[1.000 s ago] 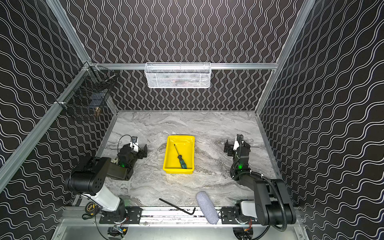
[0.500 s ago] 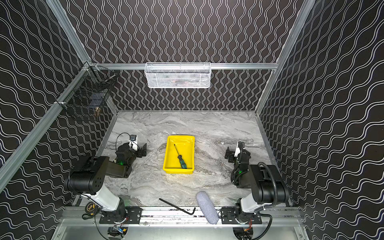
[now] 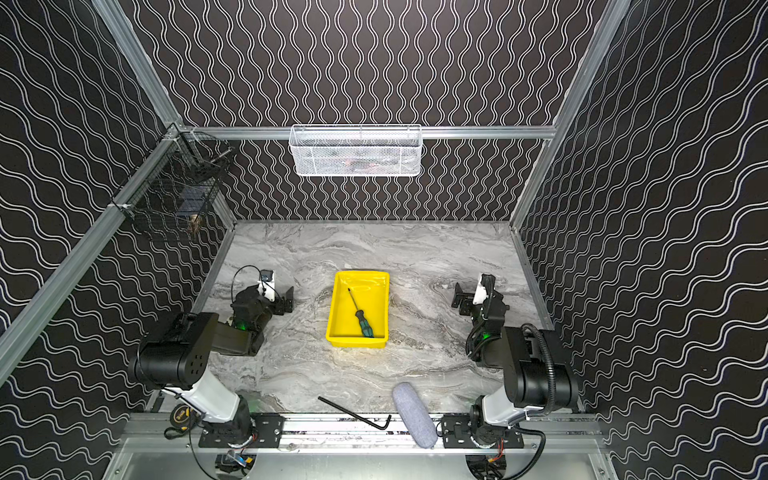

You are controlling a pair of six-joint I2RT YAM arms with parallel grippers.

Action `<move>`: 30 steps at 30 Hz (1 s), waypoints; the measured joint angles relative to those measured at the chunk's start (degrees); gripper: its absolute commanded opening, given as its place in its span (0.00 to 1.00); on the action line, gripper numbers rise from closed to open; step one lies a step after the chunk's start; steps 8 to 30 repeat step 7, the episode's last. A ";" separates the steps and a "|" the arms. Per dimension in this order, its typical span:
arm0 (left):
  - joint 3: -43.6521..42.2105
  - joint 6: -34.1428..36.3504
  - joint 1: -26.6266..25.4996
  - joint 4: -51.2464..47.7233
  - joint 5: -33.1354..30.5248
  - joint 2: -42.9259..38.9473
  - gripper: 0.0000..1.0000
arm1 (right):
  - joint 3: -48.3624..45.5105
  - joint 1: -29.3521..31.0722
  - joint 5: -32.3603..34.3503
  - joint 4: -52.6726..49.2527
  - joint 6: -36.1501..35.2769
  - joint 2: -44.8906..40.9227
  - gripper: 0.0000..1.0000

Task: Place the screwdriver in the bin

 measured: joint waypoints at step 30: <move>0.28 0.00 0.00 -0.46 -0.04 0.33 0.99 | 0.00 0.00 -0.22 0.02 0.00 0.00 0.99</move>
